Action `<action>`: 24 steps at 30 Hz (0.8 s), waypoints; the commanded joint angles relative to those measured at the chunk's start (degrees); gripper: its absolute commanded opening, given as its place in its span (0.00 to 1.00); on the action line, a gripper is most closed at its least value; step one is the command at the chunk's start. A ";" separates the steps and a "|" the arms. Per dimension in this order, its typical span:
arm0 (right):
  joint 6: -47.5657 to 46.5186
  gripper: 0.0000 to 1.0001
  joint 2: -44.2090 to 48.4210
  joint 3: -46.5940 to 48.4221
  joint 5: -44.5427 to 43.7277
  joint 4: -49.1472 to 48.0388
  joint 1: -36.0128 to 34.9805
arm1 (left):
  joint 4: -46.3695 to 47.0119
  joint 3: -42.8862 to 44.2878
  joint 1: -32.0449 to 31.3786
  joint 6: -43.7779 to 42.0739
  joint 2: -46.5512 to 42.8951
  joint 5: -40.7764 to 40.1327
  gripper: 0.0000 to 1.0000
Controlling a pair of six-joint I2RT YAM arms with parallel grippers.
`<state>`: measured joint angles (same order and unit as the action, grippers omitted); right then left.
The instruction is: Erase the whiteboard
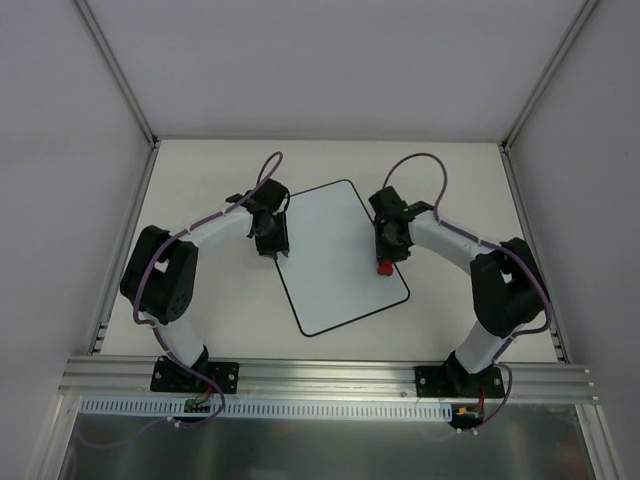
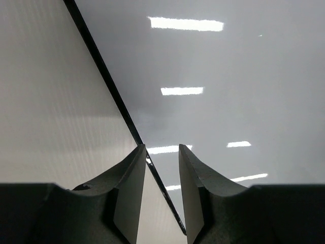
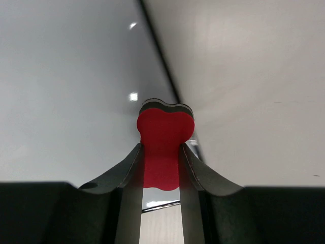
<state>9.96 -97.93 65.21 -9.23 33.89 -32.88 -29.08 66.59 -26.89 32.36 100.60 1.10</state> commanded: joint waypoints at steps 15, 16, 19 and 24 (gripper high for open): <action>-9.16 0.19 -1.11 1.50 -3.86 -0.93 32.62 | -3.17 4.78 2.11 -10.91 -27.81 -13.92 0.65; -9.43 0.22 -1.73 1.67 -3.86 -1.10 32.62 | -3.44 4.43 2.20 -11.70 -30.61 -15.07 0.72; -9.52 0.35 -3.93 2.29 -2.55 -1.19 34.38 | -4.32 2.94 2.20 -14.42 -36.41 -19.29 0.81; -9.43 0.62 -4.46 1.68 -1.93 -1.63 34.73 | -6.25 0.48 2.28 -16.89 -43.81 -23.16 0.99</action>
<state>1.15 -102.76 65.25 -11.97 32.77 1.30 -33.04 68.73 -25.39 19.35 60.20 -16.91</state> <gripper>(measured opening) 0.589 0.974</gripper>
